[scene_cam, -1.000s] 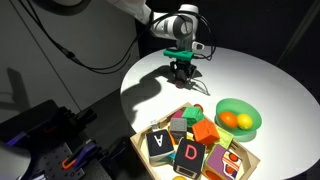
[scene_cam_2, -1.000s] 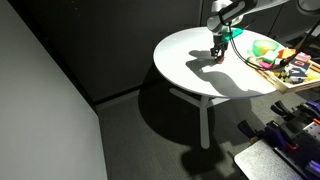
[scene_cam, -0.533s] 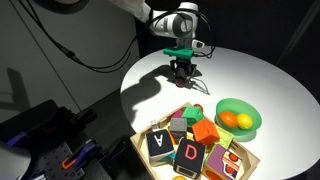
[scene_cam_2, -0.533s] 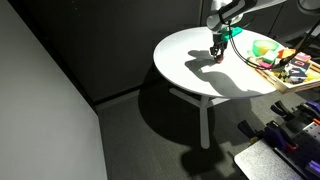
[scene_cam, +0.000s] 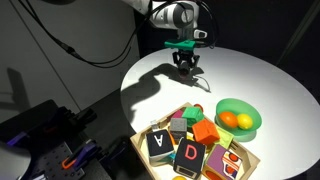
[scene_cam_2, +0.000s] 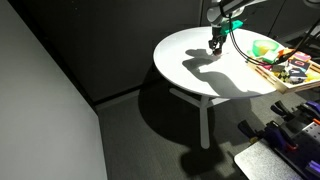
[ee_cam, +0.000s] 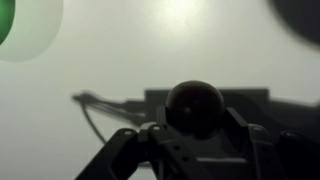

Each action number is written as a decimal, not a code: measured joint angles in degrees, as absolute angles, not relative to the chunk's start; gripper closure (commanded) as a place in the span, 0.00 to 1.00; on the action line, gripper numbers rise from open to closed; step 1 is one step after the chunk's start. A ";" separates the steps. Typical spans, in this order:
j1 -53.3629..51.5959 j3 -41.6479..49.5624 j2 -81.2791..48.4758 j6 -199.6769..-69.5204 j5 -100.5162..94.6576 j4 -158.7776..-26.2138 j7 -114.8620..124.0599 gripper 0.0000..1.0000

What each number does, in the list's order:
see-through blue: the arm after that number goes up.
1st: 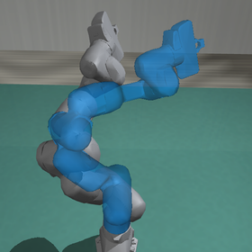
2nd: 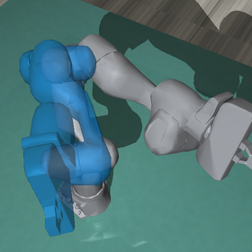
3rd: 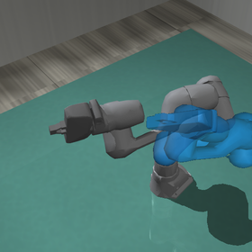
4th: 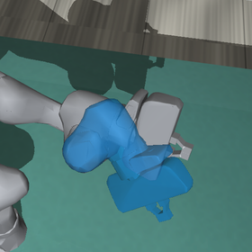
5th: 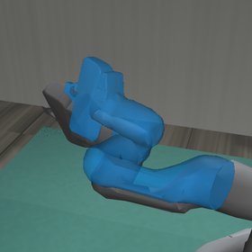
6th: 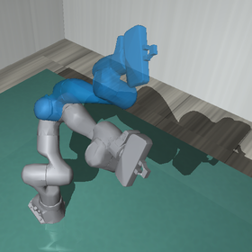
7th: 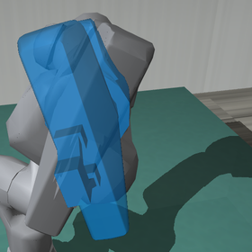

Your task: Put the toy plum in the bowl

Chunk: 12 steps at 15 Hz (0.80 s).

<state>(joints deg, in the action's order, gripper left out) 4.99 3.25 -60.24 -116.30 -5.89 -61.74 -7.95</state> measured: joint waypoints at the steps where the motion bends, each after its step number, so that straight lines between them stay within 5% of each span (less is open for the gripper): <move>1: 4.98 3.31 -59.92 -116.26 -5.89 -61.85 -7.79 0.66; 12: 5.17 4.61 -53.69 -109.89 -5.91 -67.41 -7.24 0.66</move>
<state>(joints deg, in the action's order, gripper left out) 5.17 4.61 -53.69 -109.89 -5.91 -67.41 -7.24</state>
